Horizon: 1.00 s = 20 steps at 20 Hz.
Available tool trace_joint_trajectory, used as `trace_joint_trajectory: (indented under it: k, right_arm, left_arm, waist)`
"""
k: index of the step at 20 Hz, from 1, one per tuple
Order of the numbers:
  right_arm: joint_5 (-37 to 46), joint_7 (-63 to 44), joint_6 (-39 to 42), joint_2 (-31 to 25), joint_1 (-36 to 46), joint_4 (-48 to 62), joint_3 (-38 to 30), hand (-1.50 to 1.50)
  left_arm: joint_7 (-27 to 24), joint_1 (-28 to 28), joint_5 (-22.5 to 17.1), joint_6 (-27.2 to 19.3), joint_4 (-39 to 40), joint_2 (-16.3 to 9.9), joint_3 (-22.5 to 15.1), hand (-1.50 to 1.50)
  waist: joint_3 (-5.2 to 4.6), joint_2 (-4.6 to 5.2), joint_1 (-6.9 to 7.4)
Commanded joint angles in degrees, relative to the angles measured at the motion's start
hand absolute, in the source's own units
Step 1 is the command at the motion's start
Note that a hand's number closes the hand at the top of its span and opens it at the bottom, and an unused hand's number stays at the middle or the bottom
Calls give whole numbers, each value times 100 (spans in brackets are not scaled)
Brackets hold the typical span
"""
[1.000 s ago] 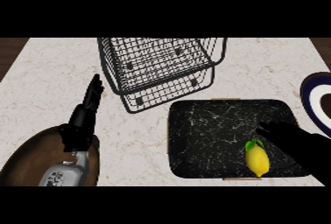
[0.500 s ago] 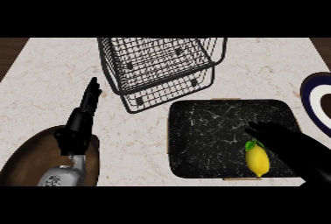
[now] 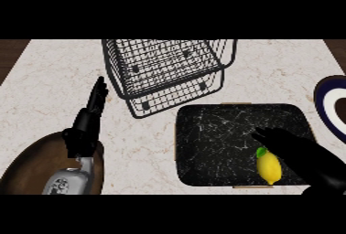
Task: Pick the lemon from the tray and place it in the tiered basket
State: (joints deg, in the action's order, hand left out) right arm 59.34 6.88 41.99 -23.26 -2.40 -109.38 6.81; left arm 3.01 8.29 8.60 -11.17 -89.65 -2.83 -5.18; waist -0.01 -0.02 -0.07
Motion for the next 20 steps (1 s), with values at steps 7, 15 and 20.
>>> trace_joint_trajectory:
  k: [7, 15, 20]
  right_arm:
    - [122, 595, -687, 121, 296, 1180, -307, -150]
    - [621, 302, -1377, 638, 199, 607, 215, 150]
    - [1142, 627, -2326, 660, -2, 960, 455, 150]
  left_arm:
    - [200, -288, 14, 169, -452, -58, 67, 0]
    - [276, -208, 287, -16, -458, 193, -173, 0]
    - [36, 42, 141, 87, 13, 192, 37, 0]
  waist:
    - [2, 0, 22]
    - [2, -5, 23]
    - [1, 1, 4]
